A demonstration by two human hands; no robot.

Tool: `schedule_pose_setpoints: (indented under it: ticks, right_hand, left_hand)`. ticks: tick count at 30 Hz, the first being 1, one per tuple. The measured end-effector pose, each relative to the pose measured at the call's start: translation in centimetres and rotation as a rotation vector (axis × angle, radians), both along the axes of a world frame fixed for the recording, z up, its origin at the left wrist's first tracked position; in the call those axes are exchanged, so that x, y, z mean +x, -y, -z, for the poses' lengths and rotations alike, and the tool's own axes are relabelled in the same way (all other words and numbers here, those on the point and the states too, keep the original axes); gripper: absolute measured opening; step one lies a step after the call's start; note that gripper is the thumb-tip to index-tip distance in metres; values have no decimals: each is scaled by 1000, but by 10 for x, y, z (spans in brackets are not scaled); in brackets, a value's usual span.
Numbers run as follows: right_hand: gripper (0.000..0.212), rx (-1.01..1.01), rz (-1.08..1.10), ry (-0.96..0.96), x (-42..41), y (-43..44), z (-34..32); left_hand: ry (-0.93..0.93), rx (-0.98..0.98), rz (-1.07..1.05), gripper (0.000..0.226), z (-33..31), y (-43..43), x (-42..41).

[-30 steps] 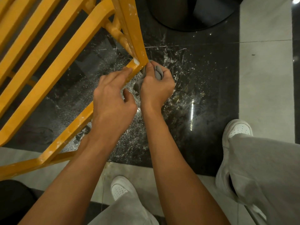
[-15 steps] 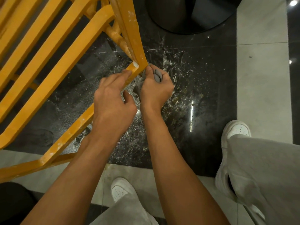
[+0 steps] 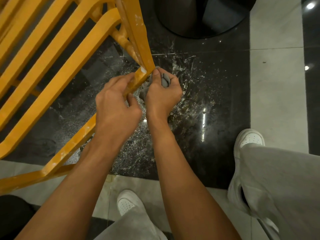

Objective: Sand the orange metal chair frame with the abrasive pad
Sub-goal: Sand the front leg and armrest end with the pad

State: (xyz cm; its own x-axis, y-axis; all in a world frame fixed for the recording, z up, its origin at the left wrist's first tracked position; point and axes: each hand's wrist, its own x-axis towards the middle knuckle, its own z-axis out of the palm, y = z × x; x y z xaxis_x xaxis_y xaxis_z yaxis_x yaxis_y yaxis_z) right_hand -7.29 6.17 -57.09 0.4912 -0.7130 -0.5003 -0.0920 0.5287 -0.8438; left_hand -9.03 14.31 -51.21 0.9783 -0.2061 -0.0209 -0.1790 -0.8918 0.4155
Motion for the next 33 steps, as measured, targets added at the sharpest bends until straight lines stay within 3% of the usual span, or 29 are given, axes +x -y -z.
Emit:
schedule_pose_setpoints:
  ticks: [5, 8, 12, 16, 23, 28, 33]
  right_hand:
    - [8, -78, -40, 104, -2, 2, -10]
    - [15, -48, -33, 64, -4, 5, -10]
    - [8, -135, -31, 136, 0, 4, -25]
    - [15, -145, -30, 102, -4, 5, -25]
    - [9, -191, -29, 187, 0, 7, -45]
    - [12, -211, -19, 143, -4, 4, -44]
    - [10, -370, -40, 212, -2, 7, -51]
  left_hand:
    - [30, -99, -85, 52, -1, -3, 3]
    - [15, -124, -145, 51, -5, -2, 3]
    - [-20, -144, -145, 49, -9, 0, 4]
    - [-74, -167, -131, 48, -18, 3, 4]
    - [-143, -39, -73, 52, -24, -2, 7]
    - [-210, 9, -71, 59, -25, -3, 10]
    - [-231, 4, -75, 57, -25, -6, 10]
